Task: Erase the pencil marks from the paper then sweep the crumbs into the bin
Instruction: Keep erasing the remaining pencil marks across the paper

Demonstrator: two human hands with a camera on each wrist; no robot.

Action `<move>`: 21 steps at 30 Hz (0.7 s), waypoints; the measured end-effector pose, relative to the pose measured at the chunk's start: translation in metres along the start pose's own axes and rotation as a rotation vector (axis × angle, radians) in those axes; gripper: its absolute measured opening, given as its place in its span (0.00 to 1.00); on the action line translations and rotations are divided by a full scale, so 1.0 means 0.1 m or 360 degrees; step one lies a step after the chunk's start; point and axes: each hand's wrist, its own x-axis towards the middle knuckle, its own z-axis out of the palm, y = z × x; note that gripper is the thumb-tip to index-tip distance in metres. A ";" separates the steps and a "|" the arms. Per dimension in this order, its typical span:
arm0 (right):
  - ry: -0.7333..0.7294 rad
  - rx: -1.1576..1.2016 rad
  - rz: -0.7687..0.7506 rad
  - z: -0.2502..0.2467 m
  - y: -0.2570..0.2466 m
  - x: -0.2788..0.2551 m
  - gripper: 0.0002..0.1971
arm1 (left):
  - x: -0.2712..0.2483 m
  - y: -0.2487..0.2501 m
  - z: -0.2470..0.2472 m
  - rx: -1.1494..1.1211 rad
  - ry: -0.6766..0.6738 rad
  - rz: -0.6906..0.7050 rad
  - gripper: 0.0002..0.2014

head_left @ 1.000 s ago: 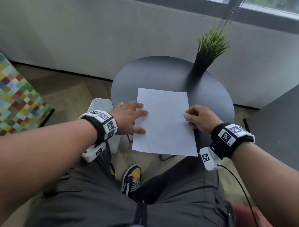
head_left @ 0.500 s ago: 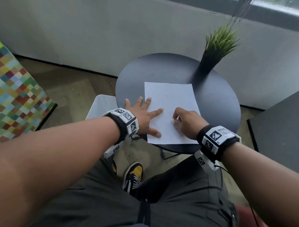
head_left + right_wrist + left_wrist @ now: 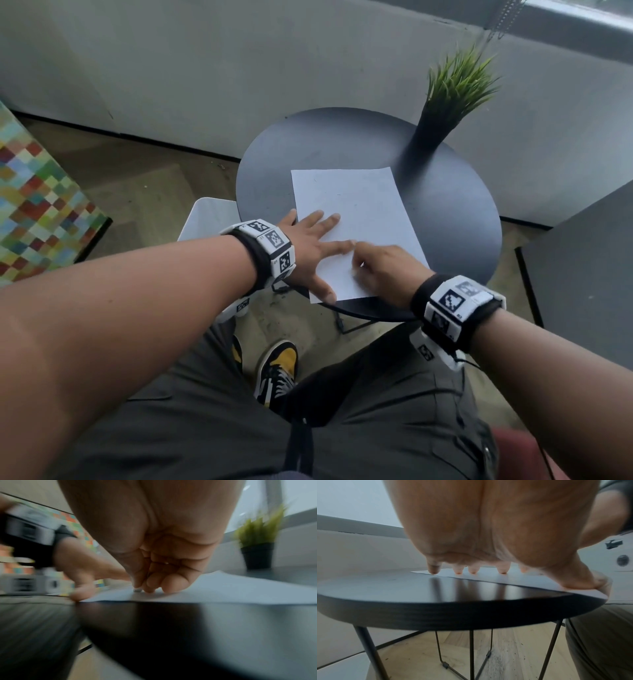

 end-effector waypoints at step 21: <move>-0.0169 -0.0119 -0.0232 0.07 -0.15 -0.17 0.05 | 0.00 0.17 -0.05 0.0029 -0.0034 -0.0181 0.55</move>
